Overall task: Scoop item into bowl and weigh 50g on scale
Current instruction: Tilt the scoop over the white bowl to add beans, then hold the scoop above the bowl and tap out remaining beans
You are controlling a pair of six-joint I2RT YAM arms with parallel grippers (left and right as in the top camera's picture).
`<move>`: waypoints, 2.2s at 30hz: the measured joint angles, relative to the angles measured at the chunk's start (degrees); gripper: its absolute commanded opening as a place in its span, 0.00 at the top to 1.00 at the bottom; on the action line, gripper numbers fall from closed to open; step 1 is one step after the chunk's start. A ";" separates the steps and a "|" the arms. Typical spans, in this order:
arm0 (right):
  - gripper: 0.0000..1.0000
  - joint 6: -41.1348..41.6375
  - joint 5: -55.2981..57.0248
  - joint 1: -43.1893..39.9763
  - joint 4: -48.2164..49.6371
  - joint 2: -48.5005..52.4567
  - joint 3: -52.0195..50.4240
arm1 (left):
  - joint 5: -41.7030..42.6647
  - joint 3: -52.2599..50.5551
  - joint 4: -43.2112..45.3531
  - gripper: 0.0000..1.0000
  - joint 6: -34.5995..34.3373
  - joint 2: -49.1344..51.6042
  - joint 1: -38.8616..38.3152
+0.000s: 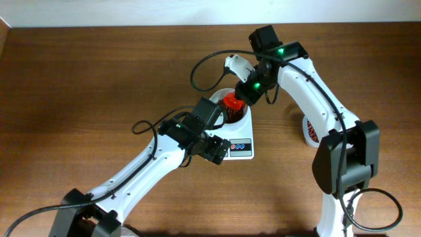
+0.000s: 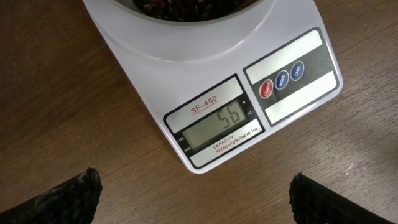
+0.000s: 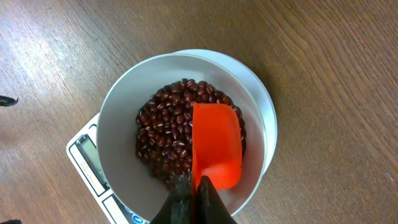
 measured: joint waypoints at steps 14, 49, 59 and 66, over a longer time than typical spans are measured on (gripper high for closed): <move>0.96 9.64 -12.57 -2.67 -5.40 0.13 -1.95 | 0.00 0.00 -0.02 0.01 0.00 0.00 0.00; 0.96 13.77 -27.78 -12.50 0.70 0.15 -2.10 | 0.00 0.00 -0.02 0.01 0.00 0.00 0.00; 0.96 12.07 -4.33 -2.60 3.08 0.09 -2.08 | 0.00 0.00 -0.02 0.01 0.00 0.00 0.00; 0.96 8.92 -2.45 -1.31 4.57 0.09 -2.08 | 0.00 0.00 -0.02 0.01 0.00 0.00 0.00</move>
